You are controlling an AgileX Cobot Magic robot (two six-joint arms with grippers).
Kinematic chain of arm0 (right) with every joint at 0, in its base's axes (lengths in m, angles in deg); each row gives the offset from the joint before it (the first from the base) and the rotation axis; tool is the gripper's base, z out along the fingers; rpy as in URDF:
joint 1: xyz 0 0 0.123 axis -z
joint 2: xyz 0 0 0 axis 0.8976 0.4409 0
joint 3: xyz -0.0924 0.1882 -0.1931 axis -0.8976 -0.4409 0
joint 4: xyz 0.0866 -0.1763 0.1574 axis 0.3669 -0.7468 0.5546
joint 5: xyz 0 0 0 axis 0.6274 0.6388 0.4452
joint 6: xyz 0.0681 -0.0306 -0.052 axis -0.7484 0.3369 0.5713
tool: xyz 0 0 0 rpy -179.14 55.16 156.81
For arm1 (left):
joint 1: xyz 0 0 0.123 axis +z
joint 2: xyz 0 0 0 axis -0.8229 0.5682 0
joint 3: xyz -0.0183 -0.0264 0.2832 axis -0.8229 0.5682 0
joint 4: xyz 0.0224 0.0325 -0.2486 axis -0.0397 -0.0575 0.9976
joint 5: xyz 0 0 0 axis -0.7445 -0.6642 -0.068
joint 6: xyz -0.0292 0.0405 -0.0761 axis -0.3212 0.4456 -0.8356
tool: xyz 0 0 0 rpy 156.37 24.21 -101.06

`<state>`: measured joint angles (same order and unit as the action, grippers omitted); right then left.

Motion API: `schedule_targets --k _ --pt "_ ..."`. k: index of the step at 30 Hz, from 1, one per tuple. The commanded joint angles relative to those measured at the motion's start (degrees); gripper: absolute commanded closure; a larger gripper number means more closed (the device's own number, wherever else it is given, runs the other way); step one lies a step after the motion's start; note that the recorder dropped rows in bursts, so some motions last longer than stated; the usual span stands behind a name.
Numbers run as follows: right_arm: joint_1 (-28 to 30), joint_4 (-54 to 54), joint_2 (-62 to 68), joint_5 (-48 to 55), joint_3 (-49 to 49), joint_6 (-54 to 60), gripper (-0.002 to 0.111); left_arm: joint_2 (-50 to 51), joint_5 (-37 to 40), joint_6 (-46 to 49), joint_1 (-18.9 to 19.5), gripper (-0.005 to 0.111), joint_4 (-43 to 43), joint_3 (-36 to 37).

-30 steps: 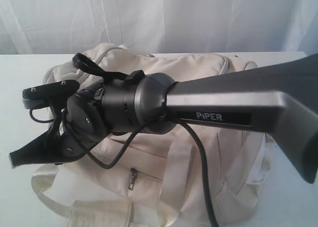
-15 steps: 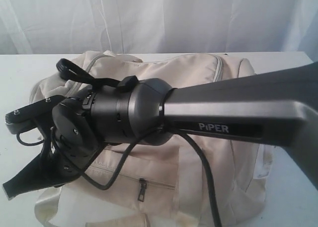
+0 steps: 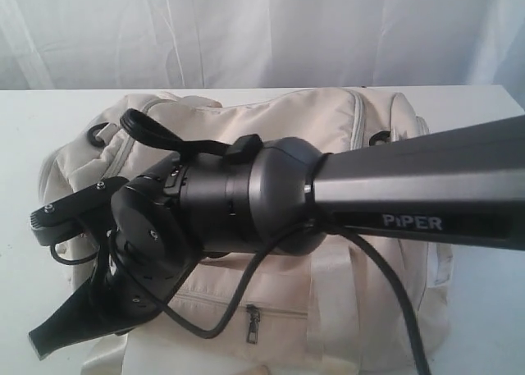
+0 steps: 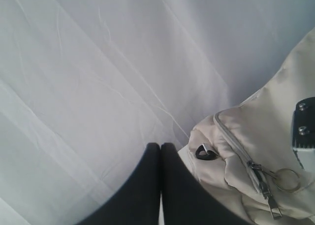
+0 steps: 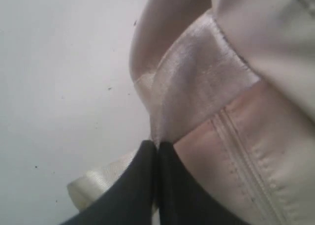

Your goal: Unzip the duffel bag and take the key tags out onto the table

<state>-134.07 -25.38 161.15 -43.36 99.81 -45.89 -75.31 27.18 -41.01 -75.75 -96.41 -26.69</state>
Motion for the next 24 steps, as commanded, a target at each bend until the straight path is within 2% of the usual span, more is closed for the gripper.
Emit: schedule_targets --k 1,6,12,14,21,24 --pt "-0.6 1.7 -1.5 5.8 -1.0 0.3 0.108 -0.4 -0.8 -0.3 -0.3 0.107 0.4 0.1" --pt "-0.9 3.9 -2.0 8.5 -1.5 2.2 0.108 -0.4 -0.8 -0.3 -0.3 0.107 0.4 0.1" --pt "-1.7 4.0 -2.1 6.9 -1.4 5.4 0.106 -0.4 -0.2 -0.7 -0.3 0.107 0.5 0.1" --pt "-1.7 4.0 -2.2 7.4 -0.9 7.0 0.100 -0.4 0.5 -1.8 -0.3 0.107 0.5 0.0" --pt "-1.7 -1.1 -6.3 12.0 3.2 8.2 0.056 0.6 9.8 -7.2 -0.3 0.107 2.0 -4.5" --pt "-1.7 -5.0 -10.4 12.0 5.0 7.7 0.050 5.3 16.2 -11.5 -0.3 0.107 2.0 -8.7"
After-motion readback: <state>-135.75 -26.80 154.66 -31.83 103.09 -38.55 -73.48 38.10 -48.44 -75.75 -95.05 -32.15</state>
